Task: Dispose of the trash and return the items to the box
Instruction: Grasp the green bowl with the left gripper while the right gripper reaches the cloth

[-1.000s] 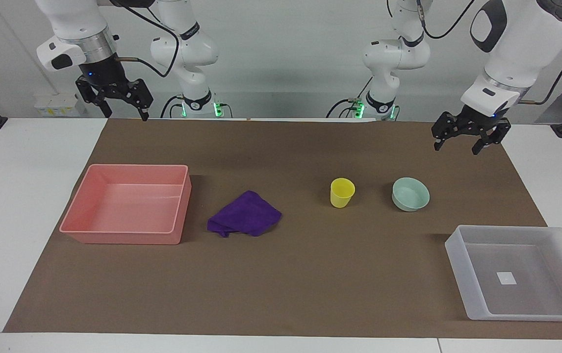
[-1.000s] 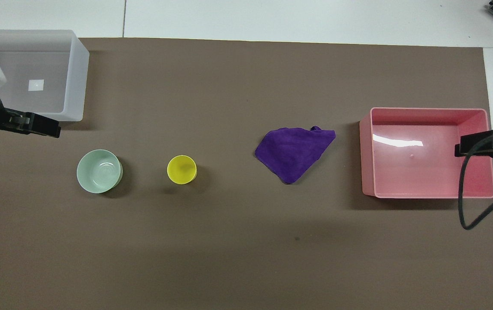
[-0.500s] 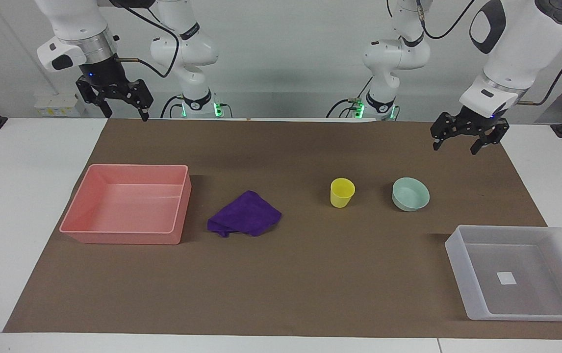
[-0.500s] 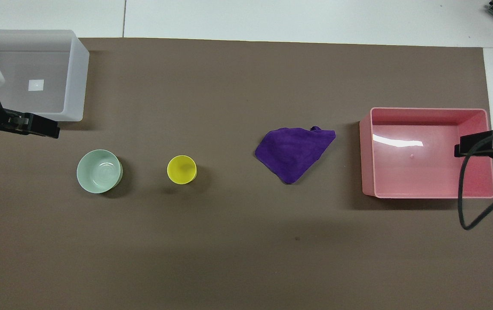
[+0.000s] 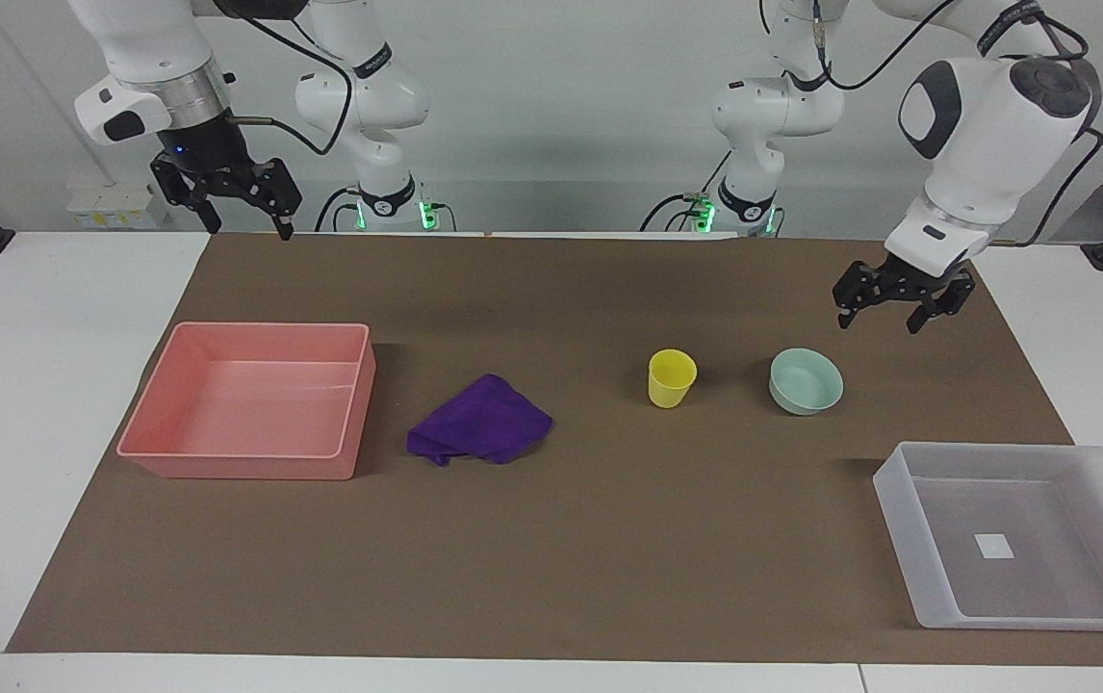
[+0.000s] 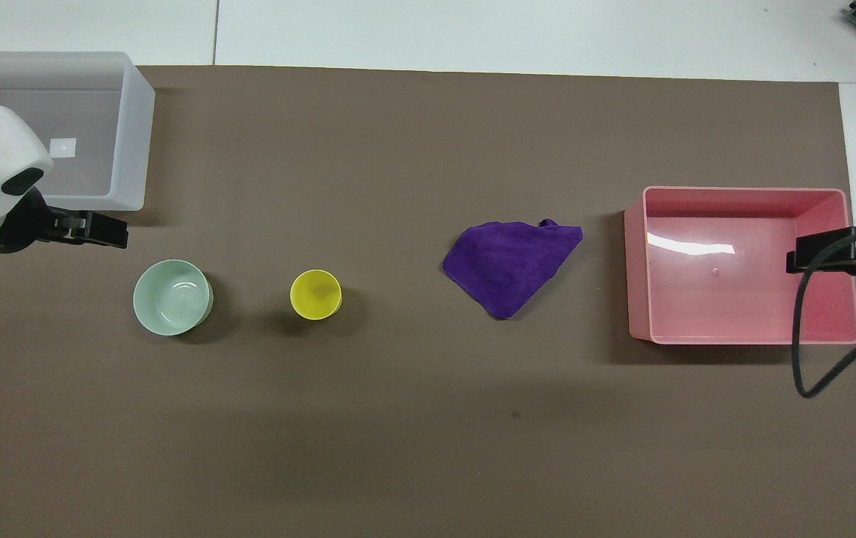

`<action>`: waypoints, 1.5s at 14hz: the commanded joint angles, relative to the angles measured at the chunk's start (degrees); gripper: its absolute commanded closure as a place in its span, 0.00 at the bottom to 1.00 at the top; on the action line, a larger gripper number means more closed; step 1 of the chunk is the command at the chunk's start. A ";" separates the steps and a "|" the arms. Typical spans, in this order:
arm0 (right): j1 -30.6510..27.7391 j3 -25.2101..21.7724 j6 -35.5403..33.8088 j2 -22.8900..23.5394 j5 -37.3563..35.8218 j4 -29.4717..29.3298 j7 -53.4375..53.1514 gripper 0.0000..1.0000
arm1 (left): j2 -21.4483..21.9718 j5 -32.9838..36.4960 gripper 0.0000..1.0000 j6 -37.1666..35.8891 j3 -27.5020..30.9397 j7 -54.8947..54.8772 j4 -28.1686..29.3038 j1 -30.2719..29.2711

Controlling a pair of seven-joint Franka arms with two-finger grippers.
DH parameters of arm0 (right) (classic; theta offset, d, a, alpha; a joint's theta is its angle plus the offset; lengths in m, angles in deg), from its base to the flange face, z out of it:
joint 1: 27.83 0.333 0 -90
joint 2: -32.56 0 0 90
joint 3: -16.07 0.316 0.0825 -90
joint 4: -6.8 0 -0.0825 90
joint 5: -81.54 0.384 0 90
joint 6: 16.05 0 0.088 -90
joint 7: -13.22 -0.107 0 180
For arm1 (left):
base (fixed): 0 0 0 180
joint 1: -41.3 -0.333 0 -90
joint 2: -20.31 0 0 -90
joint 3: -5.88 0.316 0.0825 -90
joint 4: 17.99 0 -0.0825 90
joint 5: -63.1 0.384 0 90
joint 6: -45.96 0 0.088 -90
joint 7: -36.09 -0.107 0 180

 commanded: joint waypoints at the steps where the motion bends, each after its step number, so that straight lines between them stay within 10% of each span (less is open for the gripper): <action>1: -0.68 0.33 2.45 -1.58 1.66 2.91 1.47 0.00 | 2.87 0.90 0.00 8.67 -0.41 0.97 9.80 -0.60; 11: 9.33 0.42 30.03 11.49 0.70 8.63 -8.62 0.00 | -0.29 0.90 0.04 29.96 -0.41 -0.87 26.17 -3.67; 16: 14.16 0.33 41.11 22.22 0.43 8.81 -13.99 0.00 | -2.93 0.73 0.39 33.74 -0.50 -1.05 27.84 -3.85; 18: 15.66 0.33 42.97 25.04 0.43 8.99 -15.84 0.00 | -2.93 0.47 0.97 33.75 -0.50 -1.05 27.84 -3.85; 21: 16.72 0.33 47.08 26.37 -1.31 13.09 -15.84 0.00 | -3.02 -0.41 1.00 33.23 -0.58 -1.05 27.32 -3.76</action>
